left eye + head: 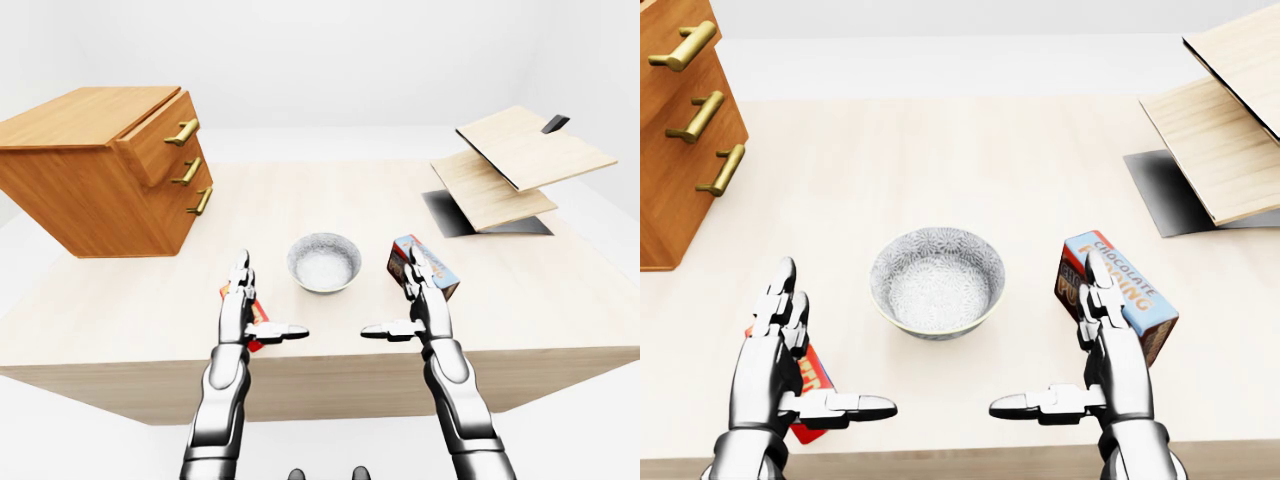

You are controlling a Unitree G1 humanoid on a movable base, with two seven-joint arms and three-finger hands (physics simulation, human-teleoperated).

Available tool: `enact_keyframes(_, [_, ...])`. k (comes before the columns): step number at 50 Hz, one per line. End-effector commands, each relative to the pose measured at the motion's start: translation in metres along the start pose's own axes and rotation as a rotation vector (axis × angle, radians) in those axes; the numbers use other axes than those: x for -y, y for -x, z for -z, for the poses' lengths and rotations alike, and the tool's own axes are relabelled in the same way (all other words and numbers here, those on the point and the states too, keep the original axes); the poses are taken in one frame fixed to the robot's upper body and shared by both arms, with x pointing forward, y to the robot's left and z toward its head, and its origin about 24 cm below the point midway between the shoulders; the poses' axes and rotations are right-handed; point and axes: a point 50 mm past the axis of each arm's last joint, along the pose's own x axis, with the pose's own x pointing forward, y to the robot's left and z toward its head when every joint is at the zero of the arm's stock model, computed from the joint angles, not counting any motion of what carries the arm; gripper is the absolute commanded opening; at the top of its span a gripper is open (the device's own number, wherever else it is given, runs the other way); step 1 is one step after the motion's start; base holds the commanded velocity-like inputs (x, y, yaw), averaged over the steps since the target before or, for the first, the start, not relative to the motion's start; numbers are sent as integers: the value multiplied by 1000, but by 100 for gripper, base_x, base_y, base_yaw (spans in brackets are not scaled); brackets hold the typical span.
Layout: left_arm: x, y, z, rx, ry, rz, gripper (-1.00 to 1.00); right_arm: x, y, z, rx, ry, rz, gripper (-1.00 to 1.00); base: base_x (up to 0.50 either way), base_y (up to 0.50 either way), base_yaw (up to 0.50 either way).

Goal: Close the top drawer of the cabinet and put the bowl on top of it.

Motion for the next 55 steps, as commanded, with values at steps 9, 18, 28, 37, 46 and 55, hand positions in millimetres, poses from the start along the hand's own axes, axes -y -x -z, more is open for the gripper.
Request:
enact_keyframes(9, [-15,-3,-11,3,24,-24,100,3,-1,-1,-42,-5,-14,100,0,0,0])
enact_keyframes(18, [-19,8,-63,209,-52,-90,100,5,9,-26,59,-8,-19,100,0,0,0])
enact_keyframes(28, [-21,31,-117,458,-73,-94,100,15,38,-98,381,-30,-2,100,0,0,0])
enact_keyframes(37, [-23,43,-127,506,-82,-103,100,15,55,-122,492,-35,-5,100,0,0,0])
enact_keyframes(46, [-21,55,-136,553,-102,-111,100,15,63,-125,508,-37,-8,100,0,0,0])
enact_keyframes(55, [-20,54,-132,531,-101,-108,100,16,69,-129,525,-40,-9,100,0,0,0])
